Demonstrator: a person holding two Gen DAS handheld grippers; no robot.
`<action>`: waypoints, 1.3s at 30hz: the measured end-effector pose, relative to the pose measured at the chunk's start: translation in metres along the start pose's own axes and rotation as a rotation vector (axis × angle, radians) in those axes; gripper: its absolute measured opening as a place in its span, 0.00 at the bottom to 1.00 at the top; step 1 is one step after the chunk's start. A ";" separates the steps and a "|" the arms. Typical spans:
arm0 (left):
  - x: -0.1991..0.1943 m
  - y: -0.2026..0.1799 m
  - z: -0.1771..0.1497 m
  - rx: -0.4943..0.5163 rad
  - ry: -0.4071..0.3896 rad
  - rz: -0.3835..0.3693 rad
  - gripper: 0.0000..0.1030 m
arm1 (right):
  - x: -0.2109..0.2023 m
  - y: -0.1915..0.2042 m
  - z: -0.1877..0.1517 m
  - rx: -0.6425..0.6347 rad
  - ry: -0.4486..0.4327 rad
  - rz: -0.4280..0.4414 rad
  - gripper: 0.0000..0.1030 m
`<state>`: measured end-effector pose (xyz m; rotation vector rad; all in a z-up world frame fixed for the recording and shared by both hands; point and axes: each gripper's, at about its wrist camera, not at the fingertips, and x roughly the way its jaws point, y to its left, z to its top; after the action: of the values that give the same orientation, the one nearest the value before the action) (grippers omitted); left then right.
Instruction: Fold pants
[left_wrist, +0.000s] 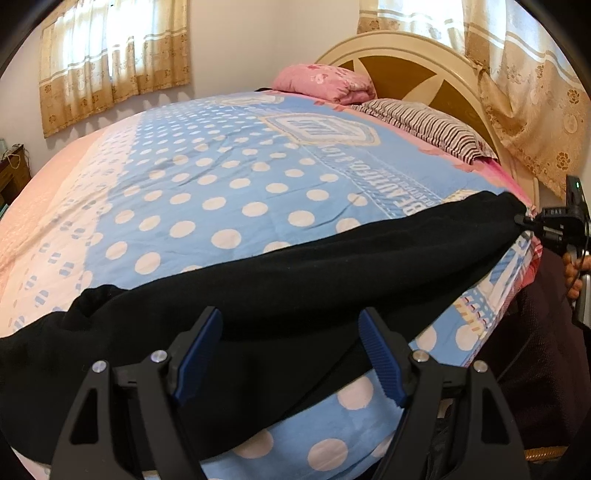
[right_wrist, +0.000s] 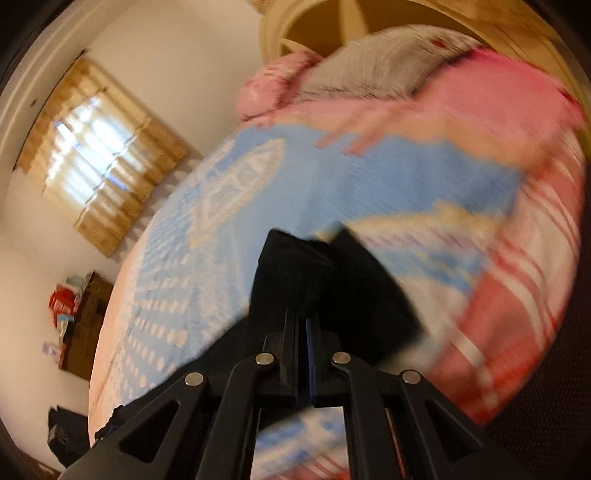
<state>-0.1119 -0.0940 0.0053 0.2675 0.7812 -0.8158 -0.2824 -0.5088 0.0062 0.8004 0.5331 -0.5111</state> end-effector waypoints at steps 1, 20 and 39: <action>0.000 0.000 0.000 -0.005 0.003 0.004 0.77 | 0.002 0.009 0.008 -0.025 -0.011 0.008 0.03; 0.008 0.003 -0.004 -0.014 0.023 0.006 0.79 | -0.022 -0.041 -0.025 0.048 0.005 -0.086 0.04; 0.001 0.018 -0.006 -0.047 0.021 0.053 0.79 | 0.044 0.012 0.027 -0.350 0.097 -0.369 0.18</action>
<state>-0.1017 -0.0795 -0.0011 0.2542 0.8084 -0.7451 -0.2353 -0.5325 0.0016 0.3929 0.8414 -0.6962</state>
